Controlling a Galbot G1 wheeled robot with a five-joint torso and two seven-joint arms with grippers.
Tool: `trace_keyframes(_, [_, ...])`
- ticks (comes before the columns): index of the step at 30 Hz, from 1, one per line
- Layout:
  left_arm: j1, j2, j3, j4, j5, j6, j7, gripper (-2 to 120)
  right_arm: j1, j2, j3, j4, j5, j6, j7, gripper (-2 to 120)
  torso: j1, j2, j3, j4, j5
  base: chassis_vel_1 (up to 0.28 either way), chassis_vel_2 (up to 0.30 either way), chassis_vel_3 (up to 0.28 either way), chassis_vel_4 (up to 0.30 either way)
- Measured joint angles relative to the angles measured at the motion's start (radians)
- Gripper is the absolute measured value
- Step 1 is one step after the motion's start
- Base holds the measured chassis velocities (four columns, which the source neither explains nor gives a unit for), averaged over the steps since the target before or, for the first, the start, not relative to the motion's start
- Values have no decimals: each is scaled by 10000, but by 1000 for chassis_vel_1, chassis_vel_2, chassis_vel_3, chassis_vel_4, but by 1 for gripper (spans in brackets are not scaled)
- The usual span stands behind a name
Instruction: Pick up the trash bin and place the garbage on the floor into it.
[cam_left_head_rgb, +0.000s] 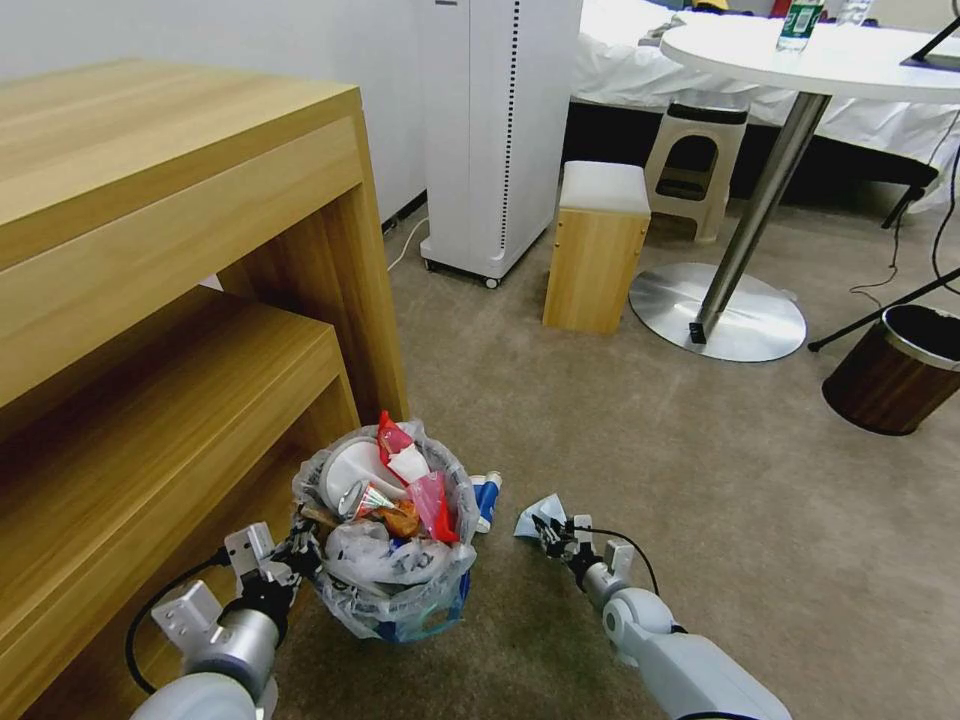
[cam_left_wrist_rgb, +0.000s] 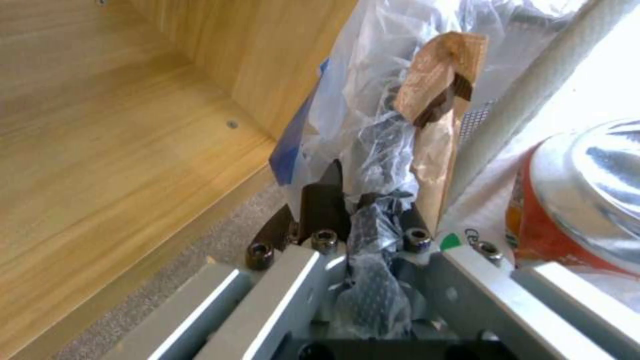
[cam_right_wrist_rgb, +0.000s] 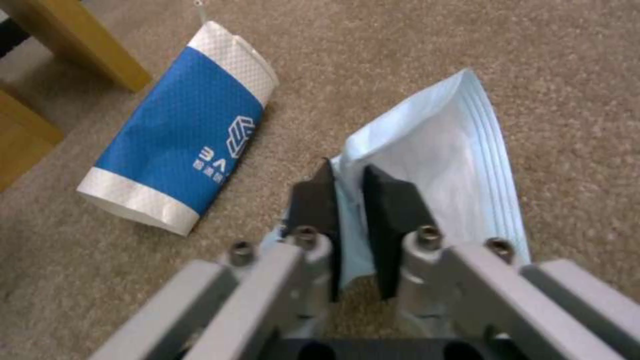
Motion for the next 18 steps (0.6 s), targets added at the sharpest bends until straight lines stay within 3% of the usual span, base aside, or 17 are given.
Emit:
trace_keyframes(1, [-18,-12,12,17,1,-3,5,1,-23,-27,5,20,-19,13,-3,2,0,0,0,0,-1,0,0,0,0])
trace_keyframes(3, [-30,-17,16,26,1,-5,8,1,-35,-42,16,30,-21,21,-2,0,0,0,0,0,-1,0,0,0,0])
trace_keyframes(18, [-131,98,56,281,-38,-8,31,1,-363,-504,191,598,-68,221,-113,0,0,0,0,-1,0,0,0,0,0])
